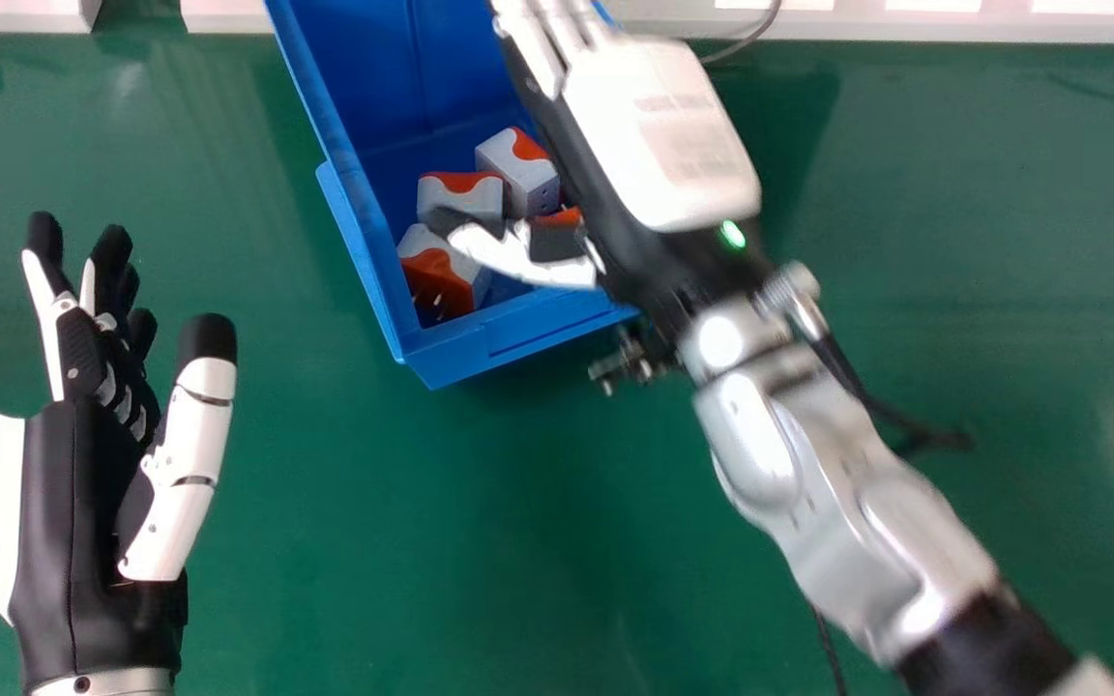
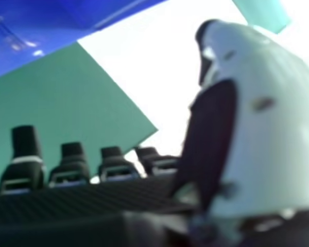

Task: Pick all objects and put in blue box

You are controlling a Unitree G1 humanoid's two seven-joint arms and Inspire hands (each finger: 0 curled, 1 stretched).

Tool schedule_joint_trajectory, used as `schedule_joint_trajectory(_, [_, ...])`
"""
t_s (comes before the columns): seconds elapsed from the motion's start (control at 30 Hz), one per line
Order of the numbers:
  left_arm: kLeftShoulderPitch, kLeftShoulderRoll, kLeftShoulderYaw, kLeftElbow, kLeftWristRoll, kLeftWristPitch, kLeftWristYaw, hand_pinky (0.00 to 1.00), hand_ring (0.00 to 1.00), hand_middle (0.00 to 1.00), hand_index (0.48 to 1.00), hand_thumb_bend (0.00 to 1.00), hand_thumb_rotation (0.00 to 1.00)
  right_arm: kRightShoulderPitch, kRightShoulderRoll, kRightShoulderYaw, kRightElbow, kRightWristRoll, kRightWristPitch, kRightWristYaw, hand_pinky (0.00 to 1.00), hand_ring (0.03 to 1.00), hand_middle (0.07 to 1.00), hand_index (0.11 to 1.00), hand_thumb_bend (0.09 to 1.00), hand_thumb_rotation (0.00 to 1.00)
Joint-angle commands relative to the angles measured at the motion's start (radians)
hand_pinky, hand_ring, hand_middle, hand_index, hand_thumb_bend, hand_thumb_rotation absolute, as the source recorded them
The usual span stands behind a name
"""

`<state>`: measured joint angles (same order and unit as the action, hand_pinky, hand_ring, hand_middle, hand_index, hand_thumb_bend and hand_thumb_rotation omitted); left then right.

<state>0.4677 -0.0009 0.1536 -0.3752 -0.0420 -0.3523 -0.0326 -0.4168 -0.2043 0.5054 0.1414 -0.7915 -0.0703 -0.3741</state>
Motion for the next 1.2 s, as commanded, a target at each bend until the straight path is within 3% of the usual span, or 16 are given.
schedule_joint_trajectory(0.0, [-0.003, 0.007, 0.007, -0.010, -0.005, -0.001, 0.002, 1.00, 1.00, 1.00, 0.992, 0.42, 0.62, 0.064, -0.023, -0.024, -0.058, 0.017, -0.070, -0.037, 0.83, 0.963, 1.000, 0.996, 0.249, 0.53])
schedule_joint_trajectory(0.1, [-0.004, 0.007, 0.008, -0.008, -0.001, 0.001, 0.006, 1.00, 1.00, 1.00, 0.989, 0.43, 0.63, 0.159, -0.051, -0.047, -0.080, 0.059, -0.160, -0.045, 0.84, 0.969, 1.000, 1.000, 0.259, 0.72])
schedule_joint_trajectory(0.2, [-0.004, 0.007, 0.008, -0.007, -0.006, 0.005, 0.005, 1.00, 1.00, 1.00, 0.988, 0.44, 0.63, 0.261, -0.062, -0.075, -0.116, 0.117, -0.229, -0.032, 0.84, 0.965, 0.999, 1.000, 0.263, 0.70])
schedule_joint_trajectory(0.3, [-0.004, 0.006, 0.008, -0.006, 0.000, 0.010, 0.008, 1.00, 1.00, 0.99, 0.986, 0.46, 0.63, 0.369, -0.061, -0.102, -0.164, 0.206, -0.272, 0.013, 0.86, 0.962, 0.989, 0.995, 0.280, 0.74])
schedule_joint_trajectory(0.4, [-0.002, 0.012, 0.005, -0.003, 0.000, 0.010, 0.001, 1.00, 1.00, 1.00, 0.991, 0.45, 0.63, 0.480, -0.062, -0.131, -0.216, 0.282, -0.303, 0.051, 0.84, 0.954, 0.980, 0.989, 0.247, 0.73])
schedule_joint_trajectory(0.47, [-0.003, 0.015, 0.004, -0.002, -0.007, 0.016, -0.005, 1.00, 1.00, 1.00, 0.994, 0.44, 0.63, 0.534, -0.060, -0.154, -0.234, 0.320, -0.315, 0.071, 0.86, 0.962, 0.981, 0.989, 0.239, 0.79])
schedule_joint_trajectory(0.6, [-0.005, 0.017, 0.004, -0.002, -0.007, 0.026, -0.004, 1.00, 1.00, 1.00, 0.989, 0.42, 0.63, 0.600, -0.039, -0.206, -0.245, 0.391, -0.315, 0.104, 0.91, 0.981, 0.996, 0.997, 0.264, 0.97])
schedule_joint_trajectory(0.73, [-0.004, 0.020, 0.010, 0.004, -0.022, 0.028, -0.014, 1.00, 1.00, 1.00, 0.982, 0.41, 0.64, 0.642, -0.003, -0.262, -0.261, 0.454, -0.262, 0.136, 0.94, 0.993, 1.000, 0.999, 0.347, 1.00])
schedule_joint_trajectory(0.83, [0.006, 0.020, 0.012, 0.011, -0.016, 0.019, -0.014, 1.00, 1.00, 0.99, 0.975, 0.41, 0.67, 0.662, 0.034, -0.318, -0.291, 0.576, -0.169, 0.197, 0.99, 0.999, 1.000, 1.000, 0.431, 1.00])
schedule_joint_trajectory(0.93, [0.025, 0.016, 0.010, 0.011, -0.022, 0.010, -0.020, 1.00, 1.00, 1.00, 0.982, 0.36, 0.73, 0.666, 0.048, -0.370, -0.324, 0.687, -0.104, 0.266, 1.00, 1.000, 1.000, 1.000, 0.464, 1.00])
schedule_joint_trajectory(1.03, [0.053, 0.004, 0.001, 0.006, -0.030, -0.005, -0.026, 1.00, 1.00, 1.00, 0.990, 0.25, 0.81, 0.667, 0.053, -0.421, -0.337, 0.799, -0.089, 0.334, 1.00, 1.000, 1.000, 1.000, 0.461, 1.00])
schedule_joint_trajectory(1.17, [0.084, -0.005, -0.013, 0.008, -0.030, -0.037, -0.034, 1.00, 1.00, 1.00, 0.996, 0.24, 0.94, 0.677, 0.043, -0.472, -0.362, 0.900, -0.055, 0.412, 1.00, 1.000, 1.000, 1.000, 0.468, 1.00])
